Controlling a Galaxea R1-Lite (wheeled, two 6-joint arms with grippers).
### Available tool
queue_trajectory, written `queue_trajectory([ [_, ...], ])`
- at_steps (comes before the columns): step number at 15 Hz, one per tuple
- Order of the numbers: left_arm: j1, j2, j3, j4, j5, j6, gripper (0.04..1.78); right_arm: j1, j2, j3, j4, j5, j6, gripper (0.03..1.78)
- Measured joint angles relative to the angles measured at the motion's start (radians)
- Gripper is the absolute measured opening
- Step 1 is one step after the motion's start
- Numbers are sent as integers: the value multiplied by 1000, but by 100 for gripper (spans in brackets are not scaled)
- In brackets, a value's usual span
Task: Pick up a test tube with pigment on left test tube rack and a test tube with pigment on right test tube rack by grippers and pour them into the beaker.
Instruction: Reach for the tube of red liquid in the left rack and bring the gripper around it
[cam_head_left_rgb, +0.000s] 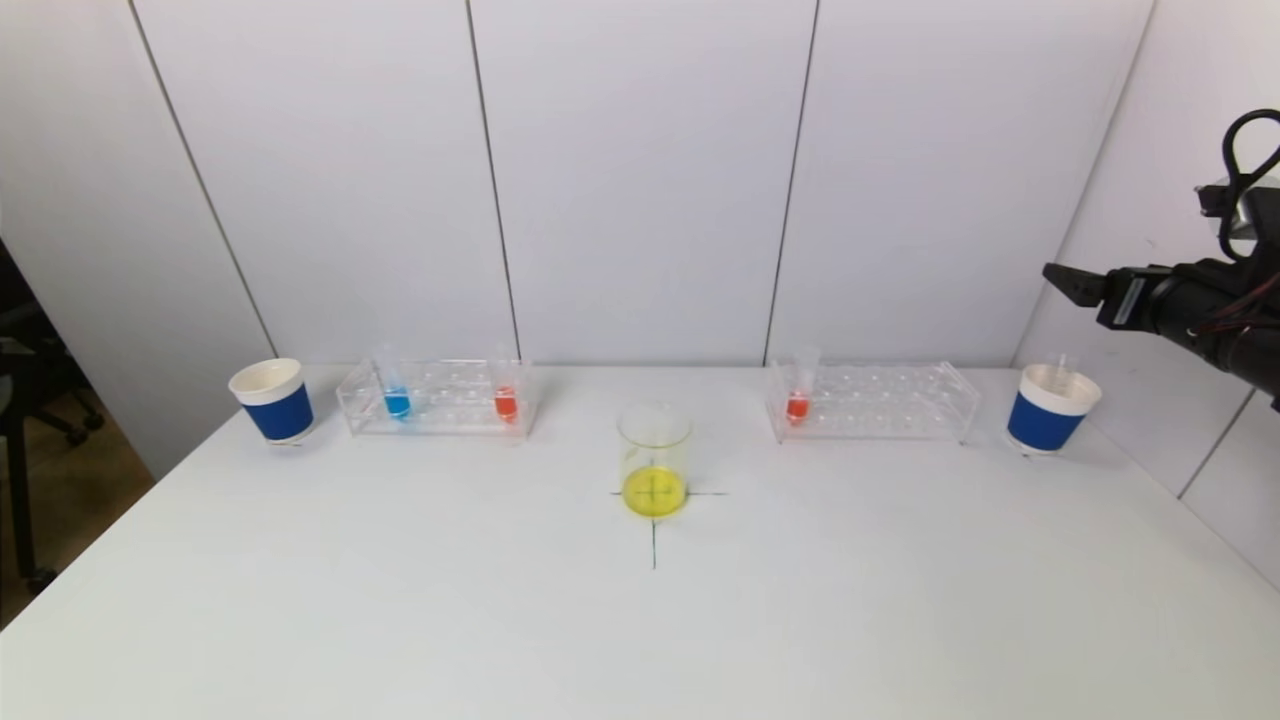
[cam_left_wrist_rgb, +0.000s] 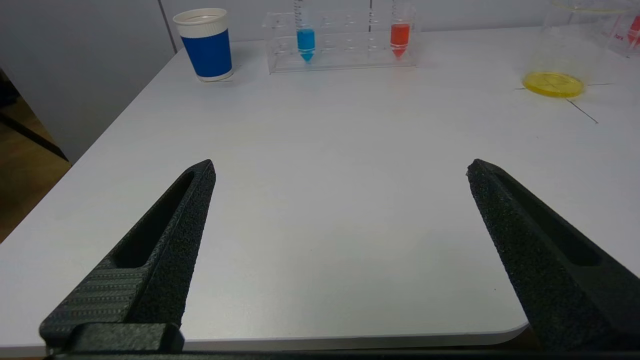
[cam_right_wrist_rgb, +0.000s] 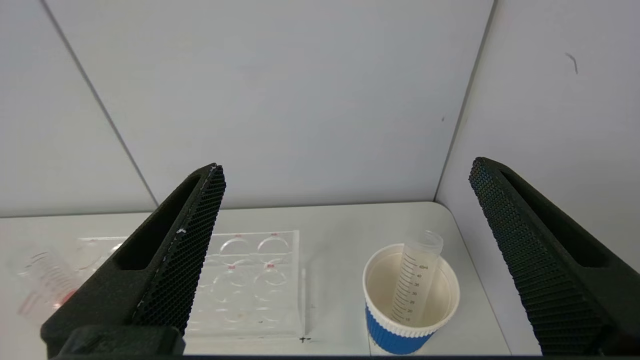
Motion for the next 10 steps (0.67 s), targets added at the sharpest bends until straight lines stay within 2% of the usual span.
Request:
queue_trajectory([
  [6, 0, 0, 0, 0, 0, 0, 176, 43, -312, 225, 16, -8, 6, 177],
  [10, -1, 0, 0, 0, 0, 0, 176, 75, -554, 350, 121, -13, 10, 177],
])
